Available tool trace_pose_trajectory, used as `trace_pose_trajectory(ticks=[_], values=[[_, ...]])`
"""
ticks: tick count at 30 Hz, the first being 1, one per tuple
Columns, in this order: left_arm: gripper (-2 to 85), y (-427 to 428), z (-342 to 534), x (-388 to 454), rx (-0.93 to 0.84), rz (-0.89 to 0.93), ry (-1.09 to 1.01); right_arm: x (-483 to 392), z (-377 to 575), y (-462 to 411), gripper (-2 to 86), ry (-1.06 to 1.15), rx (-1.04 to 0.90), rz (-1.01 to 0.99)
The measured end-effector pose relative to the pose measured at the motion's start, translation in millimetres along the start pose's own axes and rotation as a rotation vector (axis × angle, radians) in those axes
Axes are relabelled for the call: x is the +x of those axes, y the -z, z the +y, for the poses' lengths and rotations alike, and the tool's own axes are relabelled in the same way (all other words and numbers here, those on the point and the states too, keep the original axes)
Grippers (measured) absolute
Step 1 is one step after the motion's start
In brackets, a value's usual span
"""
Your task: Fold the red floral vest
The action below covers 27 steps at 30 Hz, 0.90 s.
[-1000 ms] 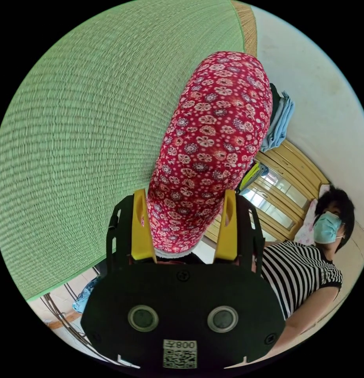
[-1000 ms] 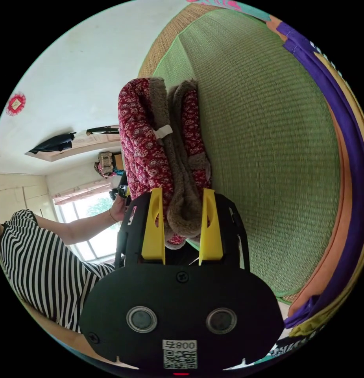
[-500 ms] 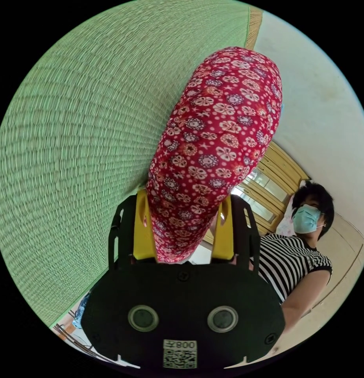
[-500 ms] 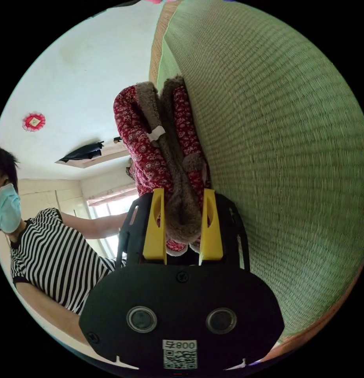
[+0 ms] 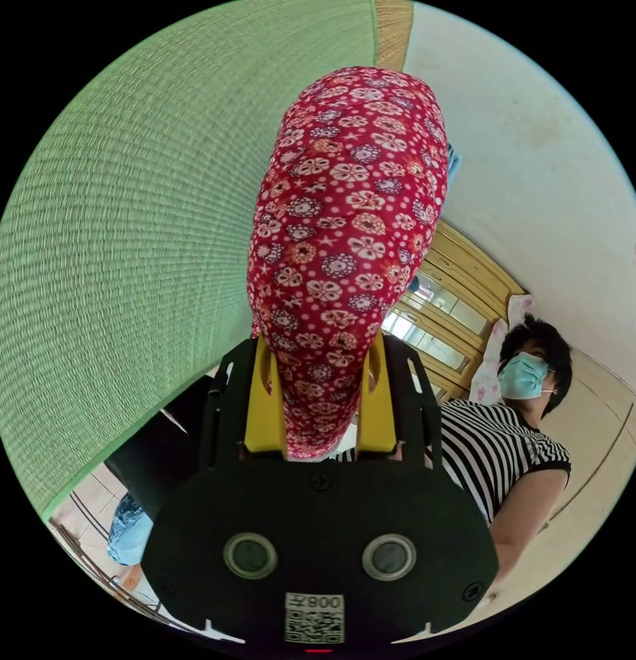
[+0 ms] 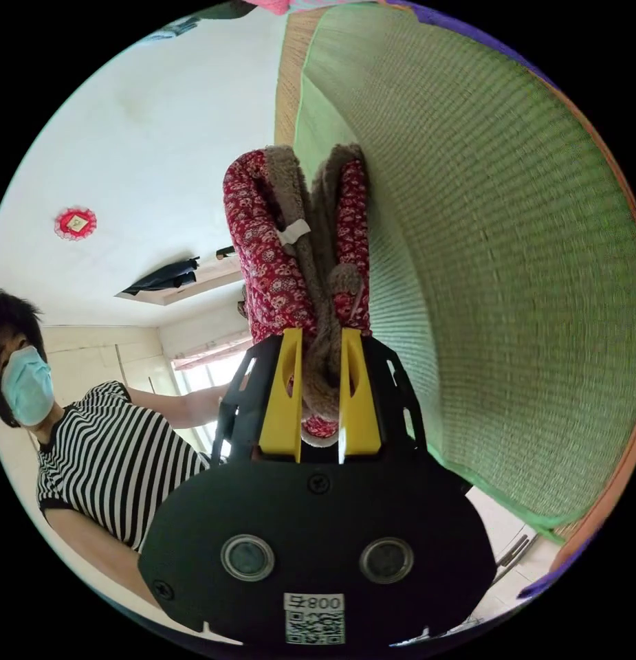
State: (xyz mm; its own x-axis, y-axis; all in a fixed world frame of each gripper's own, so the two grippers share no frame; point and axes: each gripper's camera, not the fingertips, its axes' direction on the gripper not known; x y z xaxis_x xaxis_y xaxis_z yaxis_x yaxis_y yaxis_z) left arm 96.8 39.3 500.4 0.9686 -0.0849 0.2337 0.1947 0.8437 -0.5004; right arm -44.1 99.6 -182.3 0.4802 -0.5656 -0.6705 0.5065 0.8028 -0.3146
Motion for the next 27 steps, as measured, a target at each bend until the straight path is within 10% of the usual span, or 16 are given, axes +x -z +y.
trace_pose_trajectory(ticks=[27], values=[[17.7,-257,2,289,-0.317,0.017,-0.500,-297,419,228,8.4,0.359,0.354,0.158]])
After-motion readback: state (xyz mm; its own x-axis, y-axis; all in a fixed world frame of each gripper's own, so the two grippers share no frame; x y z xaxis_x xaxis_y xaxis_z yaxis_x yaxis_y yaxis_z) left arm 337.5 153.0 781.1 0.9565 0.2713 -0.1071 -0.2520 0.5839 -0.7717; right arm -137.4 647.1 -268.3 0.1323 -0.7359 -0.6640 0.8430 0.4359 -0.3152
